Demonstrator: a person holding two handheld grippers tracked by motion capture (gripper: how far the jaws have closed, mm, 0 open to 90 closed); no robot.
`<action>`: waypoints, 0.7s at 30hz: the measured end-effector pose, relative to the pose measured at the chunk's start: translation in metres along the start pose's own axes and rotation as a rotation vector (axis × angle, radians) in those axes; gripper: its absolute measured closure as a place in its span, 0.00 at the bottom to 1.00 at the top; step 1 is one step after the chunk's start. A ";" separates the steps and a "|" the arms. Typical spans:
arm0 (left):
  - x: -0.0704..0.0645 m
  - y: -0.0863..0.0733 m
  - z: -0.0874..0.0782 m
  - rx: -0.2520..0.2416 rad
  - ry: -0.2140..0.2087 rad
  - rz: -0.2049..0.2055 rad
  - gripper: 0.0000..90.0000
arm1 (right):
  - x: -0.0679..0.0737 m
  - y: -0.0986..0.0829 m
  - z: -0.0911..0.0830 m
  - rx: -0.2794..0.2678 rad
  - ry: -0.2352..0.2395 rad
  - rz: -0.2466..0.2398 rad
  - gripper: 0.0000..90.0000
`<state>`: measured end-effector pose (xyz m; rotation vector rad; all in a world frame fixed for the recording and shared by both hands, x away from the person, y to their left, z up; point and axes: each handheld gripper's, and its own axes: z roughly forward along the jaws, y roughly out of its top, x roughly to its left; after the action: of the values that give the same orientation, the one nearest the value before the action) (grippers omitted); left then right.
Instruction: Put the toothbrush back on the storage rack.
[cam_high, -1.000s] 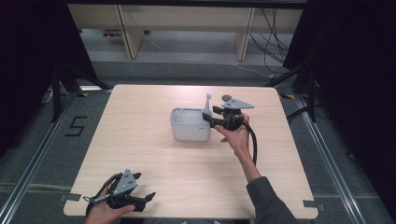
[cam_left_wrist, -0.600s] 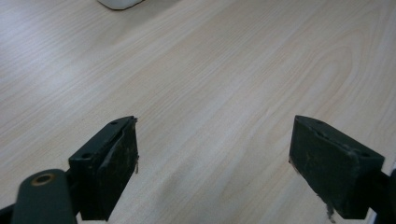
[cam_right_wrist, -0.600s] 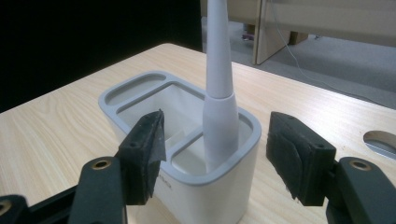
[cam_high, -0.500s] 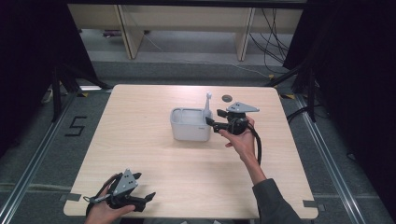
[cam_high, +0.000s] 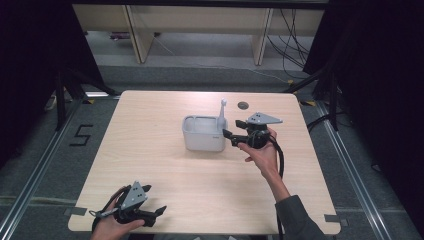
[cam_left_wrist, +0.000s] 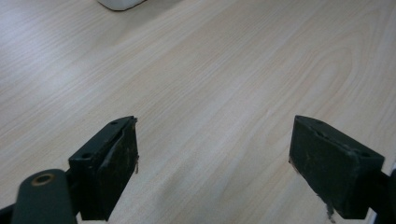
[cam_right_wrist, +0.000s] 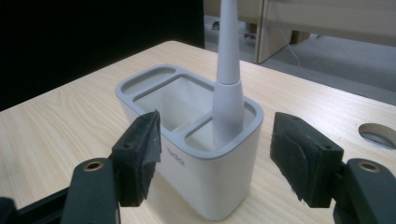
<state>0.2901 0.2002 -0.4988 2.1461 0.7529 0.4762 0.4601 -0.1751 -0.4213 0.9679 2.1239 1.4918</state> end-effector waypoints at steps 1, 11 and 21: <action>0.000 0.000 0.000 0.000 0.000 0.001 0.17 | 0.001 0.000 -0.002 0.006 -0.002 0.001 0.37; -0.001 0.000 0.000 0.000 0.003 -0.005 0.17 | 0.008 -0.002 -0.008 0.021 0.009 0.023 0.31; -0.001 0.000 0.000 -0.001 0.004 -0.004 0.17 | 0.011 -0.010 -0.016 0.032 -0.022 0.018 0.25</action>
<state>0.2896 0.1999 -0.4988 2.1430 0.7594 0.4783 0.4390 -0.1795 -0.4239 1.0132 2.1350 1.4534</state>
